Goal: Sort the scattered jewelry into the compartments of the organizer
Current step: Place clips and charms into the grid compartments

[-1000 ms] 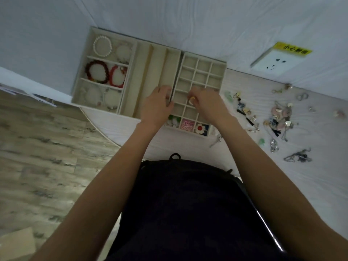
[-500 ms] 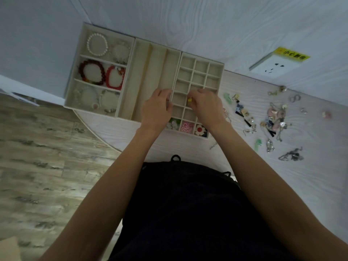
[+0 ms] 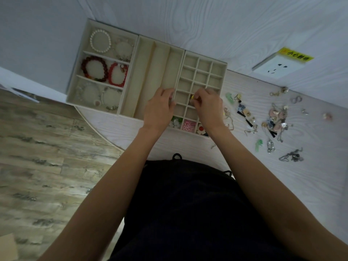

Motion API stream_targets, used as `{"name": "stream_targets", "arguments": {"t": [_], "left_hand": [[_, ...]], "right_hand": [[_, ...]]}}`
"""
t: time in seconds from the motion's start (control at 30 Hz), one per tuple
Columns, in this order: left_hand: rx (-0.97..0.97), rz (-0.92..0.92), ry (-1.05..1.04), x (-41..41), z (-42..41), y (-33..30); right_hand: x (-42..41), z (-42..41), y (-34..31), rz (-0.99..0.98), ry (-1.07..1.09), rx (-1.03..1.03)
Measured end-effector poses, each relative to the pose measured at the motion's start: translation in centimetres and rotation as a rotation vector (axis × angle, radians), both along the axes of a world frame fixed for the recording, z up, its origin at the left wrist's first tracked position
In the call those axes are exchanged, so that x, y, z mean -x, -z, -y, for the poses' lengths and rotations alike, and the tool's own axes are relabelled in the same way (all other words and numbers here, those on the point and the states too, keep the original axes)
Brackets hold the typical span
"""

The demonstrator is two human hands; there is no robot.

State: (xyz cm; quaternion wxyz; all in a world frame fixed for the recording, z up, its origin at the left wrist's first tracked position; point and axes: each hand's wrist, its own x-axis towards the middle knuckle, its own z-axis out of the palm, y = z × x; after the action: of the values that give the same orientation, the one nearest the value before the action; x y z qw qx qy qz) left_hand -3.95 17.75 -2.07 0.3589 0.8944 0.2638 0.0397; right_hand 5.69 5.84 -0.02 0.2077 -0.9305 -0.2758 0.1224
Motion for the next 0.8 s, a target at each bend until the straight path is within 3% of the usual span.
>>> {"name": "stream_targets", "arguments": {"t": [0.27,0.4,0.5,0.8], "left_hand": [[0.008,-0.021,0.013,0.0,0.0,-0.1],[0.008,-0.025,0.008,0.1,0.2,-0.3],[0.015,-0.052,0.029,0.0,0.1,-0.7],[0.021,-0.098,0.052,0.0,-0.4,-1.2]], "right_hand": [[-0.7,4.0,-2.2,0.026,0.14,-0.245],[-1.7,9.3,-1.7,0.018,0.194,-0.046],[-1.7,10.4,-0.6,-0.025,0.115,0.105],[-1.7,9.0,0.4,-0.057,0.158,0.156]]}}
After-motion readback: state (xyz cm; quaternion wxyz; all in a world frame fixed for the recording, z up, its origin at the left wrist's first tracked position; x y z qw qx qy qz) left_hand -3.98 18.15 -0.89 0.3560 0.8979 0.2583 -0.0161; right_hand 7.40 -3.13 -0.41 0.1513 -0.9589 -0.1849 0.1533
